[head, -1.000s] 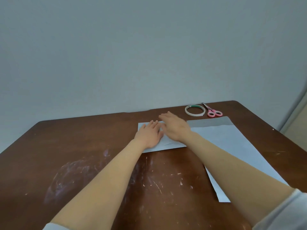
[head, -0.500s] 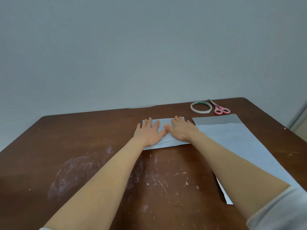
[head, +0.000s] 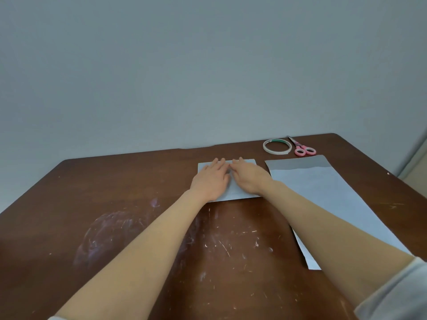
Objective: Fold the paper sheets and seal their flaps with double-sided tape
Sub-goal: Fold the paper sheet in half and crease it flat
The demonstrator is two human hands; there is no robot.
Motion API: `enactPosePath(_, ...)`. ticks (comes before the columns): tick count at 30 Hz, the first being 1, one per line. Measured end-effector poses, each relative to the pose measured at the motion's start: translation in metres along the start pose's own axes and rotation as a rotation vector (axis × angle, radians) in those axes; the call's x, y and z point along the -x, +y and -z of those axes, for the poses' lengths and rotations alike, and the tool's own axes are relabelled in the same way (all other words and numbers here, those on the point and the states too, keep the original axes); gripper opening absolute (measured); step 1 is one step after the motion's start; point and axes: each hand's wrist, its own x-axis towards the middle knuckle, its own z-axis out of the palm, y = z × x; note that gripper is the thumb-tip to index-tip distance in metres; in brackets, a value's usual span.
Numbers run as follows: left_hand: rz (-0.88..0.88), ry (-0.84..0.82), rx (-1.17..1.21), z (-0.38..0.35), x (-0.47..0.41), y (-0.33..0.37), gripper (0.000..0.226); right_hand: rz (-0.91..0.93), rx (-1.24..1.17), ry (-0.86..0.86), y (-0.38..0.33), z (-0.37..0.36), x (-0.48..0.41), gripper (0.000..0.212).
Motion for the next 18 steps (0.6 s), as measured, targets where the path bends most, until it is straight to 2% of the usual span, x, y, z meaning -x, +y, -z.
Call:
enactPosePath(3,-0.017,-0.096,0.010,-0.007,0.007,0.004,0.052,0.003,0.002,-0.029,0.002,-0.013,0.013,0.046)
enactPosePath(10,-0.032,-0.077,-0.057,-0.012,0.029,0.008,0.054,-0.021,0.022,-0.006,-0.004,-0.022,0.035,0.048)
enactPosePath(18,-0.007,-0.093,-0.013,-0.014,0.031,0.009,0.054,-0.058,0.018,-0.042,-0.004,-0.021,0.039,0.053)
